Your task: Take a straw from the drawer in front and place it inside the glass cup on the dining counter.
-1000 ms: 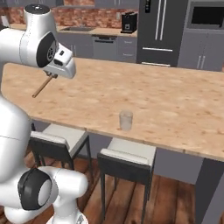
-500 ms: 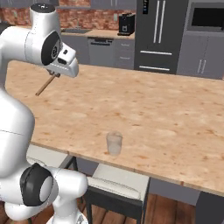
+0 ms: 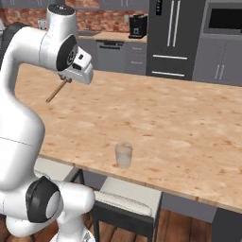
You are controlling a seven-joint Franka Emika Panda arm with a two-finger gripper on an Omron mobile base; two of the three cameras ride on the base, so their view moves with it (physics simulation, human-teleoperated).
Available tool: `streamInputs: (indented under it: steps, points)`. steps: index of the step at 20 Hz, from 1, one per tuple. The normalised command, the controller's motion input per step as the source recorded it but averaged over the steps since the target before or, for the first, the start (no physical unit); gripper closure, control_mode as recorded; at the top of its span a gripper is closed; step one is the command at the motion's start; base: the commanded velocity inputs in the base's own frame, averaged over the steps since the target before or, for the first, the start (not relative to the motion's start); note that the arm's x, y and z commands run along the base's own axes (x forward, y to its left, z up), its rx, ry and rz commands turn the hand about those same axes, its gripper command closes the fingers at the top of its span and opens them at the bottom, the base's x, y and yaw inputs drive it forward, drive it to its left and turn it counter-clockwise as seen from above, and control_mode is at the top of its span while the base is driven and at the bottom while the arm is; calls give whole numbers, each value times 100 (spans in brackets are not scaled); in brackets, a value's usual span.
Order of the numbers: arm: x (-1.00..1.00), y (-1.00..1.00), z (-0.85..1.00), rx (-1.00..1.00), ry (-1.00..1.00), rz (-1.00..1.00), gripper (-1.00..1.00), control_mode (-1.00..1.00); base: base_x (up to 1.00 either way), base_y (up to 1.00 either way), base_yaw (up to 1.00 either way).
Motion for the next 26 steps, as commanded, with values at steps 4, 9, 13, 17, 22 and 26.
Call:
streamInputs:
  steps: [4, 9, 13, 17, 22, 26]
  points:
    - [32, -73, 0, 30, 0, 12, 100, -100, 0, 0, 0]
    - [7, -16, -9, 39, -2, 10, 100, -100, 0, 0, 0]
    - [0, 1, -42, 42, -6, 1, 100, -100, 0, 0, 0]
    - [1, 0, -53, 44, -16, 0, 100, -100, 0, 0, 0]
    - [7, 0, -38, 39, -25, -2, 100, -100, 0, 0, 0]
    - [48, 0, -1, 19, -39, -4, 100, -100, 0, 0, 0]
